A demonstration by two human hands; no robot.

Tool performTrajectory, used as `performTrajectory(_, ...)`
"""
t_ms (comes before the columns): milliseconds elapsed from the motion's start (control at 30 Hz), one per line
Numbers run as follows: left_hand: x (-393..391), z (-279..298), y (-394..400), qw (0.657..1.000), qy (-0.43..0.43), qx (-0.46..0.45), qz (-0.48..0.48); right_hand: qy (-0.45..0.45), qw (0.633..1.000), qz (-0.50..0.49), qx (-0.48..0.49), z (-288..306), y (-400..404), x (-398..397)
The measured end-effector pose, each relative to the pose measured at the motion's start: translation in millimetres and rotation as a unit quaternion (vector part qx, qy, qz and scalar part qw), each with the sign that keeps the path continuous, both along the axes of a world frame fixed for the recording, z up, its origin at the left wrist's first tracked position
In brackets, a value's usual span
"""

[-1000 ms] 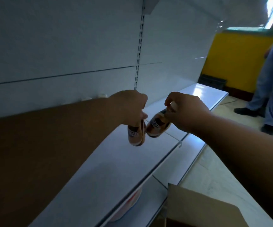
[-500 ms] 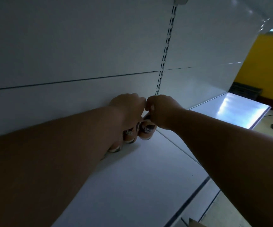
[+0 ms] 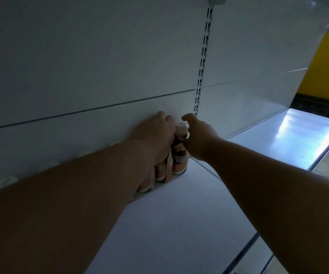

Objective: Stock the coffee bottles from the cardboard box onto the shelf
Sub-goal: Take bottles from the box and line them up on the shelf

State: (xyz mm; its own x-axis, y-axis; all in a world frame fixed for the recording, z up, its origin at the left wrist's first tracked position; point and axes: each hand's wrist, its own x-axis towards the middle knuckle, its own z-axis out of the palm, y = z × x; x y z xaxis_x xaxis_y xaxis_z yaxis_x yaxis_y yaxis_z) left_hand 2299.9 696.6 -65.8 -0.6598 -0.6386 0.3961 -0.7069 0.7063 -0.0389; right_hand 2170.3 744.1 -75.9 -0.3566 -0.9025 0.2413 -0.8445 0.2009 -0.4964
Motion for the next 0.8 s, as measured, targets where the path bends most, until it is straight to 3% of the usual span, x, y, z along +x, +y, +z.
performTrajectory(200,41,19,41,0.999,-0.003,-0.047,-0.001,0.032,0.999,0.004,0.001,18,53,30)
performTrajectory(400,148,35,100,0.999,-0.019,0.029,0.011,0.061,0.996,0.071,0.007,54,94,108)
performTrajectory(667,317,43,114,0.988,-0.014,0.072,0.133,0.11,0.972,0.209,0.016,59,101,255)
performTrajectory(800,356,43,97,0.979,-0.024,0.089,0.181,0.146,0.956,0.256,0.018,53,96,299)
